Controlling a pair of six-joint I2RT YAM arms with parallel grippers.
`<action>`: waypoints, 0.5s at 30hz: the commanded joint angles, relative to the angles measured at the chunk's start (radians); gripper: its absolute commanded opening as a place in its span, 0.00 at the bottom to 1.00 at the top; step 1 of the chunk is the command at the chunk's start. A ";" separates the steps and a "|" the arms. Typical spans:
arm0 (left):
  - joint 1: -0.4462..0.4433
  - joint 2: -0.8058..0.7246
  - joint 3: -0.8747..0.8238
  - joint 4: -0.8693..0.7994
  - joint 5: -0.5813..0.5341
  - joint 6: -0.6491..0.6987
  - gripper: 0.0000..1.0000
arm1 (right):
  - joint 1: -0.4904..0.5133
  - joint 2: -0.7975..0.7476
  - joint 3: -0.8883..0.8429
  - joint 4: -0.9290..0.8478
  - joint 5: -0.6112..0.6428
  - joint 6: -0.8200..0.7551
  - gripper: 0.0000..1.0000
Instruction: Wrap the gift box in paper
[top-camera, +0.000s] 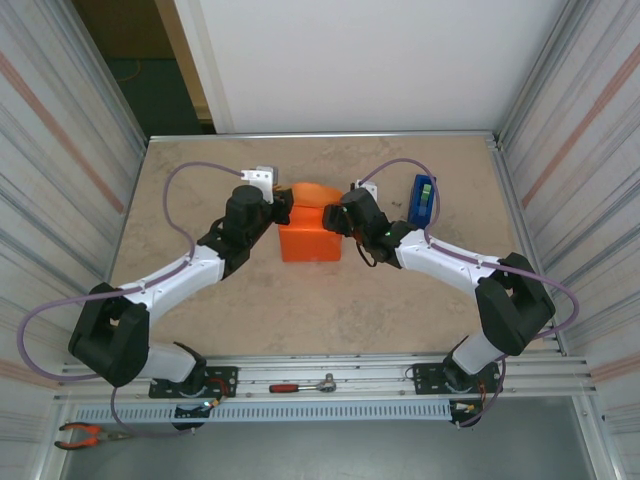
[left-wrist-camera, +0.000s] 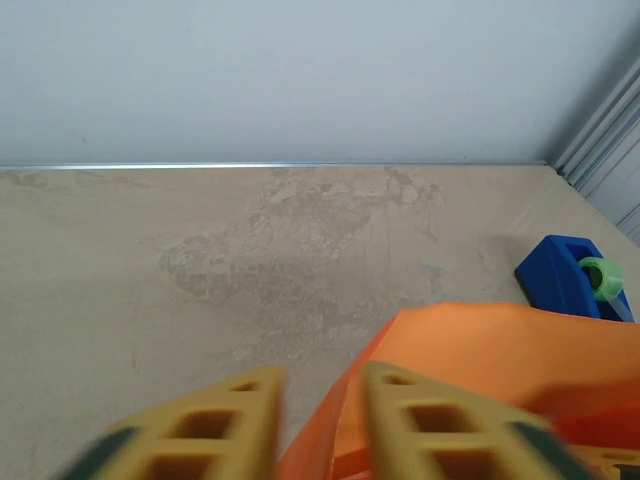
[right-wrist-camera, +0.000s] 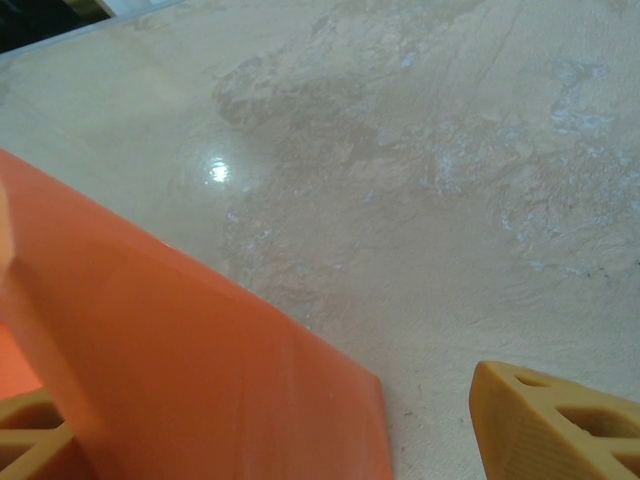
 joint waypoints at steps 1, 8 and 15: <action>0.012 -0.011 0.040 0.001 -0.007 0.005 0.00 | -0.007 0.003 -0.026 -0.081 -0.001 0.013 0.77; 0.017 -0.079 -0.028 -0.004 -0.007 -0.027 0.48 | -0.007 0.006 -0.026 -0.081 -0.001 0.013 0.77; 0.000 -0.107 -0.106 0.000 0.008 -0.074 0.50 | -0.007 0.007 -0.027 -0.080 -0.002 0.016 0.76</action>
